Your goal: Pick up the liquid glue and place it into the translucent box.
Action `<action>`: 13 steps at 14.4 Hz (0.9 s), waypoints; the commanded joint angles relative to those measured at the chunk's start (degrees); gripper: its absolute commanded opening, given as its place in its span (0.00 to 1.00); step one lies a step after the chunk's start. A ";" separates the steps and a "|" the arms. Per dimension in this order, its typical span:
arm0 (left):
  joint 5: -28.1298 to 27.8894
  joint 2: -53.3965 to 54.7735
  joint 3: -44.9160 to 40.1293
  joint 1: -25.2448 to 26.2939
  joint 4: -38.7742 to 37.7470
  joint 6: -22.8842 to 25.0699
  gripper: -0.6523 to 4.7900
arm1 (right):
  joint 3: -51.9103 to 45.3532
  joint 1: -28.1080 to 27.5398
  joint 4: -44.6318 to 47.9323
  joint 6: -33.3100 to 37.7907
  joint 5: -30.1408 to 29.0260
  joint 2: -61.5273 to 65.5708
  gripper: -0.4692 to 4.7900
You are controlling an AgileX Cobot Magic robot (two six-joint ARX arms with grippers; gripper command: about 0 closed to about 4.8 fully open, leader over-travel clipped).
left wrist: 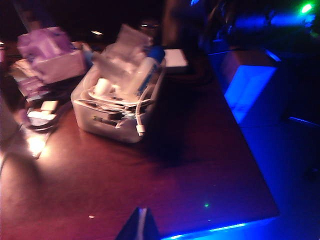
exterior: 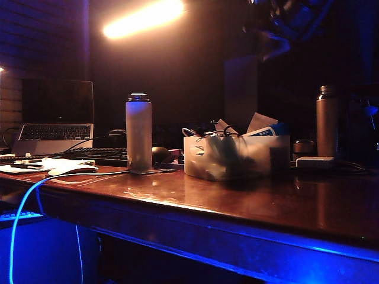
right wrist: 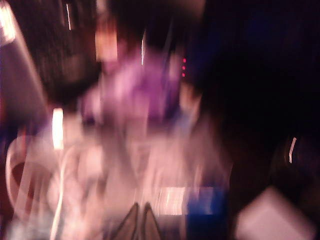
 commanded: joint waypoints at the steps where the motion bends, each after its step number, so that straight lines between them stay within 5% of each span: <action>1: 2.36 -0.13 0.35 -0.09 0.72 0.35 0.11 | -0.04 0.00 -12.00 0.13 0.39 -2.97 0.08; 8: 2.56 -0.24 0.35 -0.09 -0.57 0.24 0.11 | -14.23 0.22 -14.27 0.59 0.26 -30.10 0.08; 13: 2.51 -0.24 0.35 -0.09 -0.55 0.26 0.11 | -40.15 0.24 2.56 6.84 -0.70 -50.29 0.08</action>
